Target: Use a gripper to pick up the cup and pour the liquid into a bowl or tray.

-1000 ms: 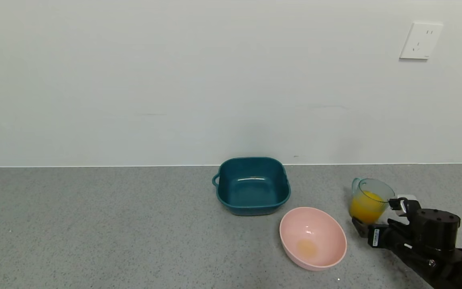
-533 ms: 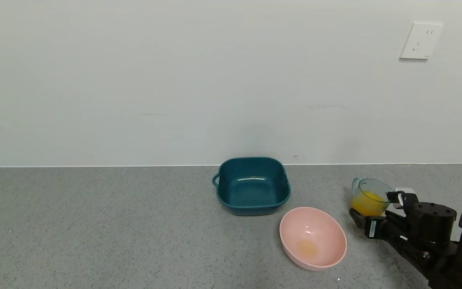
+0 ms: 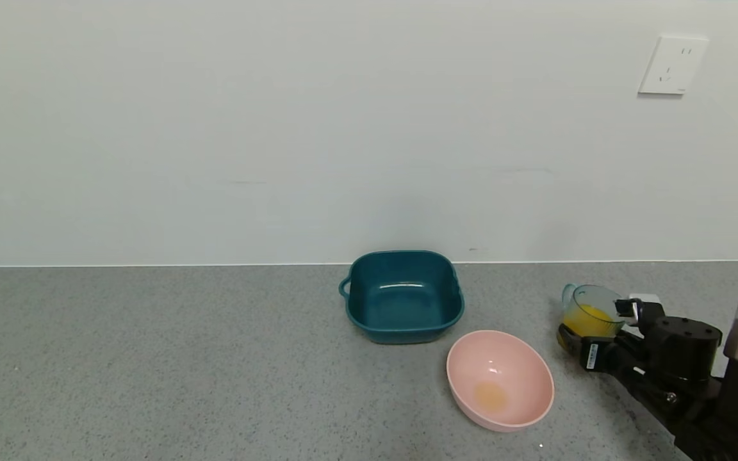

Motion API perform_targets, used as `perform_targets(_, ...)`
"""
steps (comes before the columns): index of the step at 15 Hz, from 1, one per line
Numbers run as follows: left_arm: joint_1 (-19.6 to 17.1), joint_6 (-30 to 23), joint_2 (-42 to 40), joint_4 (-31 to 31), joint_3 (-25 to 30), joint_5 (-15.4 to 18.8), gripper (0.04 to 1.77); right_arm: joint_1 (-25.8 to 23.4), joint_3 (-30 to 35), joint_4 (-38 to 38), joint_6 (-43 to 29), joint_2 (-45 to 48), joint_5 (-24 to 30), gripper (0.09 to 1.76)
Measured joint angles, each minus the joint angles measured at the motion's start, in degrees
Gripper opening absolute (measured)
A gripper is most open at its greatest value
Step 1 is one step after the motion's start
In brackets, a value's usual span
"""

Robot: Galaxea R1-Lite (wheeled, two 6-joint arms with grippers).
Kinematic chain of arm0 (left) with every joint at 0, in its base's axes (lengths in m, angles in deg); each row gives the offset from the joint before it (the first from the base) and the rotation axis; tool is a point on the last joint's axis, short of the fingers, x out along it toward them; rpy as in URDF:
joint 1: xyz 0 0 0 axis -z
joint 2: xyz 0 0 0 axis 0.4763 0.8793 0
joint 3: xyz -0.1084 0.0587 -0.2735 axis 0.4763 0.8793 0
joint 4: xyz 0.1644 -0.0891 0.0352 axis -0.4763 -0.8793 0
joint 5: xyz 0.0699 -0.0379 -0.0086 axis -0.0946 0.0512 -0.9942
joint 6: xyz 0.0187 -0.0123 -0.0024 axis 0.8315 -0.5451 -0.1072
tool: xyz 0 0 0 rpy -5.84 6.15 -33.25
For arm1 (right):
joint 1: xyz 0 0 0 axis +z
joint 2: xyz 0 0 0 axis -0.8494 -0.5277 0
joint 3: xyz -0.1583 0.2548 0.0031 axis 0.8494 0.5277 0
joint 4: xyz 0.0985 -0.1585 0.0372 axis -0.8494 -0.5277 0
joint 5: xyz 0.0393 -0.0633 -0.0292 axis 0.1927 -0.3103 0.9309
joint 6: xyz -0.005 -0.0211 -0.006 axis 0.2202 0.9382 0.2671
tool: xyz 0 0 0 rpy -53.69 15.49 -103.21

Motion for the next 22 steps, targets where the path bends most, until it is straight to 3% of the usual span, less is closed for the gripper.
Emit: perform_targets(22, 0.0, 0.0, 0.0, 0.0, 0.0, -0.02, 1.72, -0.37, -5.32, -0.02, 0.41, -3.04, -1.01, 1.71)
